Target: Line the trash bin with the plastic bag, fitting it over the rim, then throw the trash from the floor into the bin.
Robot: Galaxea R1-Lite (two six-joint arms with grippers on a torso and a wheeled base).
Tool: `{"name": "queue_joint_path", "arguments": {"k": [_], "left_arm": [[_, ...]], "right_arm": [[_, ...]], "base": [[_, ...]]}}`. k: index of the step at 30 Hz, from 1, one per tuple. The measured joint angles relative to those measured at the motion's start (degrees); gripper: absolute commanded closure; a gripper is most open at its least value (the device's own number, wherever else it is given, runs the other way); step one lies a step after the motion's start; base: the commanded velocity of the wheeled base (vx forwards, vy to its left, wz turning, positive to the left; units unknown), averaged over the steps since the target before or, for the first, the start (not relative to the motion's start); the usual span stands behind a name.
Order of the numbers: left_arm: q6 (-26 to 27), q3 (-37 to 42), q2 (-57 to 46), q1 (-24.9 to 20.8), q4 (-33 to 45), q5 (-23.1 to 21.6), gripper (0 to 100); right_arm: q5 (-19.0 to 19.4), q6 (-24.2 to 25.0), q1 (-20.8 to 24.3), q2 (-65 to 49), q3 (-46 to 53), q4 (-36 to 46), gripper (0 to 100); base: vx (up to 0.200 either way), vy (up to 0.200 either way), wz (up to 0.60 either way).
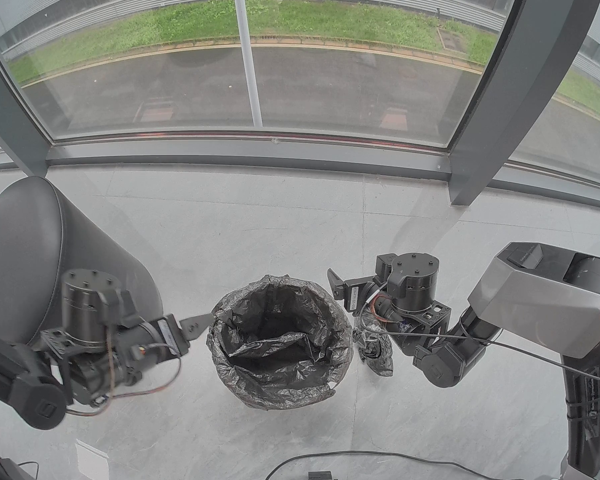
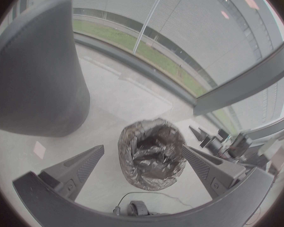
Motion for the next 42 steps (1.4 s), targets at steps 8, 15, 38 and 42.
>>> {"name": "queue_joint_path", "arguments": {"k": [8, 15, 38, 42], "left_arm": [[4.4, 3.0, -12.1, 17.2, -0.5, -16.7, 0], [10.9, 4.0, -17.8, 25.1, 0.6, -22.0, 0], [10.7, 5.3, -22.9, 31.9, 0.7, -31.8, 0], [10.8, 5.4, -22.7, 31.9, 0.7, -31.9, 0]], "right_arm": [[0.0, -6.8, -2.9, 1.2, 2.0, 0.1, 0], [0.0, -14.5, -5.6, 0.9, 5.0, 5.6, 0], [1.6, -21.3, -7.7, 8.7, -27.3, 43.0, 0], [2.0, -18.0, -7.4, 10.7, -33.1, 50.6, 0]], "base": [[0.0, 0.0, 0.0], [0.0, 0.0, 0.0], [0.0, 0.0, 0.0], [0.0, 0.0, 0.0]]}}
